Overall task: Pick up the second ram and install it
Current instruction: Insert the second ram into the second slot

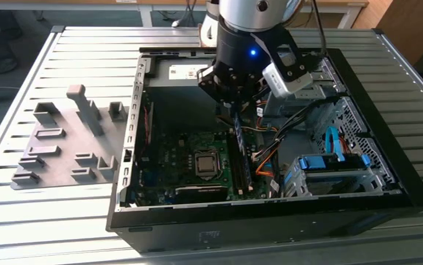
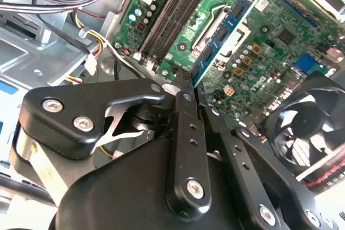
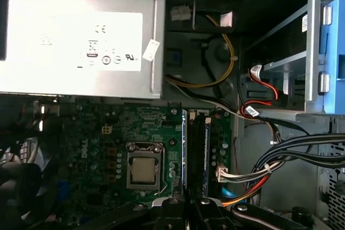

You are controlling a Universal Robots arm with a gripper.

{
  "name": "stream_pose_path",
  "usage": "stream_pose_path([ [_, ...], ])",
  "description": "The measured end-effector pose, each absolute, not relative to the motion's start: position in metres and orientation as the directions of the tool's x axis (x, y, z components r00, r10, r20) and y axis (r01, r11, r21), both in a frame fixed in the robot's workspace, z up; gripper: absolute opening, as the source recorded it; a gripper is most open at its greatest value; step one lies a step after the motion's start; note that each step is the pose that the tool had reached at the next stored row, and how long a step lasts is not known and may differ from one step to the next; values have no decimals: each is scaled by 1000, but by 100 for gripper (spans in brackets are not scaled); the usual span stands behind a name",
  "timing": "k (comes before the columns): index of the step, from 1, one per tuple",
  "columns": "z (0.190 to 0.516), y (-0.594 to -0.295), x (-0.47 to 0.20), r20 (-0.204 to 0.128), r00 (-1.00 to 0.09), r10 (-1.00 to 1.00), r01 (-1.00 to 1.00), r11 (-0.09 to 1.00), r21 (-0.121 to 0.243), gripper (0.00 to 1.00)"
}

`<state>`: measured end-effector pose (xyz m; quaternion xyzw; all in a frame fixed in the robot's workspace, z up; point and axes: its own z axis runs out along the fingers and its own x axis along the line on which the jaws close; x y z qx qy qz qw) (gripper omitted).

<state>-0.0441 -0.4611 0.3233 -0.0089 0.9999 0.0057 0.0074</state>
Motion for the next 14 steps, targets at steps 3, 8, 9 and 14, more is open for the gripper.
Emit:
stream_pose_path([
  [3,318,-461,-43,-13,-1000,-18,-18,1000,11,14],
  [8,314,-461,-42,12,-1000,-11,-11,1000,12,14],
  [9,313,-461,-42,13,-1000,-10,-10,1000,12,14],
  [14,307,-461,-40,13,-1000,-5,-5,1000,12,14],
])
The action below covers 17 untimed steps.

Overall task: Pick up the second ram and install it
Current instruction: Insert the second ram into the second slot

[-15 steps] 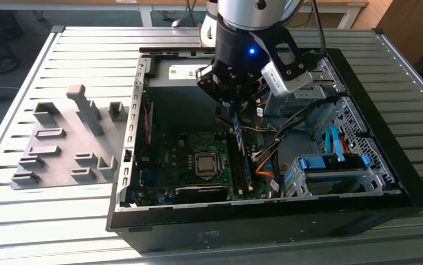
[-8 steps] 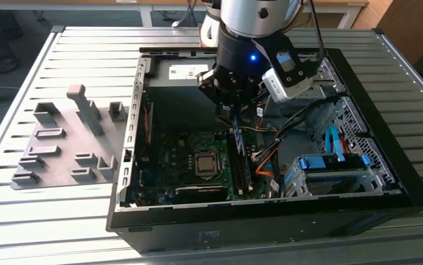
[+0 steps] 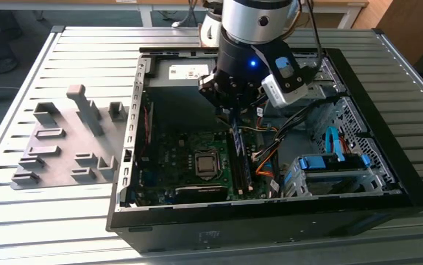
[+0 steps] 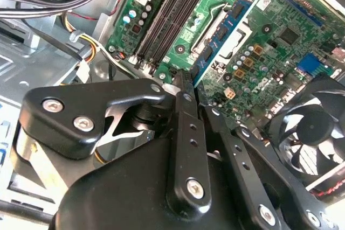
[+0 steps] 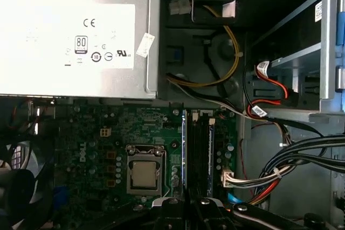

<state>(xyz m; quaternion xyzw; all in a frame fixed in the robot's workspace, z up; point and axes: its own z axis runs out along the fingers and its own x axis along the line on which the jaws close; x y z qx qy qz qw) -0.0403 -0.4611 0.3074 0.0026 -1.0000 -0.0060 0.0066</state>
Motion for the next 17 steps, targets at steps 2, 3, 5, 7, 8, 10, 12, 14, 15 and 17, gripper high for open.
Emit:
stream_pose_path([
  [2,304,-461,-40,13,-1000,-4,-4,1000,12,14],
  [3,302,-462,-40,13,-1000,-3,-3,1000,12,14],
  [5,298,-462,-40,13,-1000,0,0,1000,12,14],
  [7,295,-463,-40,13,-1000,3,3,1000,12,14],
  [8,293,-463,-39,13,-1000,4,4,1000,12,14],
  [10,289,-463,-39,13,-1000,7,7,1000,12,14],
  [12,284,-463,-37,13,-1000,11,11,1000,12,14],
  [14,278,-463,-35,13,-1000,13,13,1000,12,14],
  [15,276,-463,-34,13,-1000,14,14,1000,12,14],
  [17,271,-463,-32,13,-1000,16,16,1000,12,14],
])
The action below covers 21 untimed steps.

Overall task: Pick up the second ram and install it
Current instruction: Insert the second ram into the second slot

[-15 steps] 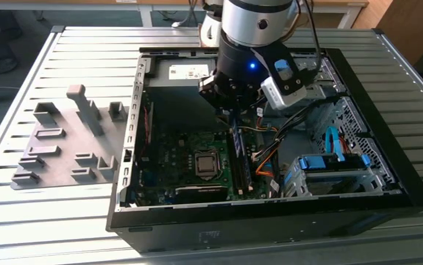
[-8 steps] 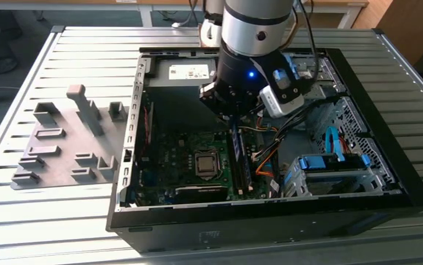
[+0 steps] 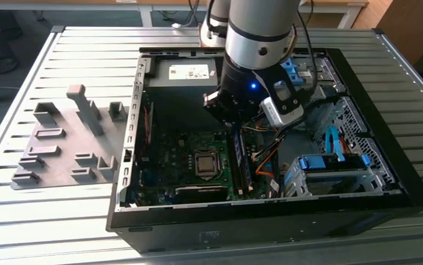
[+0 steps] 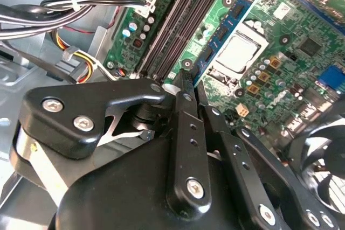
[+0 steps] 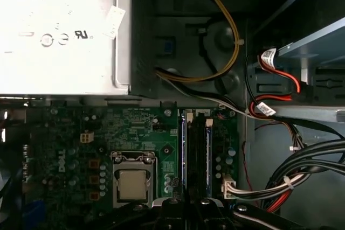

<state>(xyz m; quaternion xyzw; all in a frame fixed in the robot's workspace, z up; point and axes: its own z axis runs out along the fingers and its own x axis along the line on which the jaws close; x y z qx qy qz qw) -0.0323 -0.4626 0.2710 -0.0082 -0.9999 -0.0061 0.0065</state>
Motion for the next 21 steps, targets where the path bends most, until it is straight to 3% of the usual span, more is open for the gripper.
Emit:
stream_pose_path([
  [21,239,-469,-31,19,-999,33,33,999,12,14],
])
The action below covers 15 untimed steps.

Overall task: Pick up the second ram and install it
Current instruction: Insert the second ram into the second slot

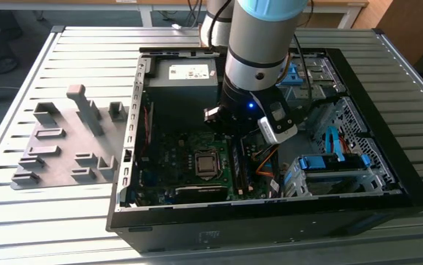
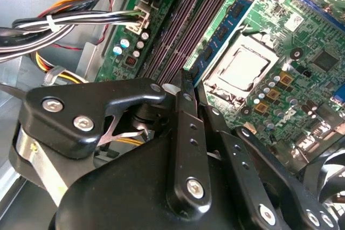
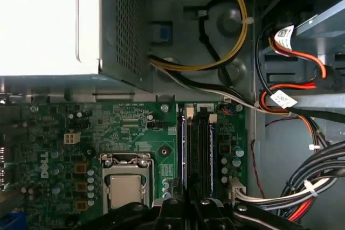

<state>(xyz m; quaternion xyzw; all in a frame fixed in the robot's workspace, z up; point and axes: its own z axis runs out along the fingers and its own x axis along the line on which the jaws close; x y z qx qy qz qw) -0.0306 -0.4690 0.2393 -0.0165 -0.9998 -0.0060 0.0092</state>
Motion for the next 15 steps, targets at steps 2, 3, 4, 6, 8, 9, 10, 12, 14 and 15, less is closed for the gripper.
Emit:
stream_pose_path([
  [2,239,-469,-31,19,-999,33,33,999,12,14],
  [3,239,-469,-31,19,-999,32,33,999,12,14],
  [4,239,-469,-31,19,-999,32,33,999,12,14],
  [6,239,-469,-31,19,-999,32,33,999,12,14],
  [8,239,-471,-30,19,-999,32,32,999,12,14],
  [9,239,-472,-30,19,-999,32,32,999,12,14],
  [10,238,-474,-31,19,-999,31,32,999,12,14],
  [12,237,-476,-31,19,-999,31,31,999,12,14],
  [14,235,-478,-30,20,-999,29,30,999,12,14],
  [15,234,-478,-31,20,-999,28,28,1000,12,14],
])
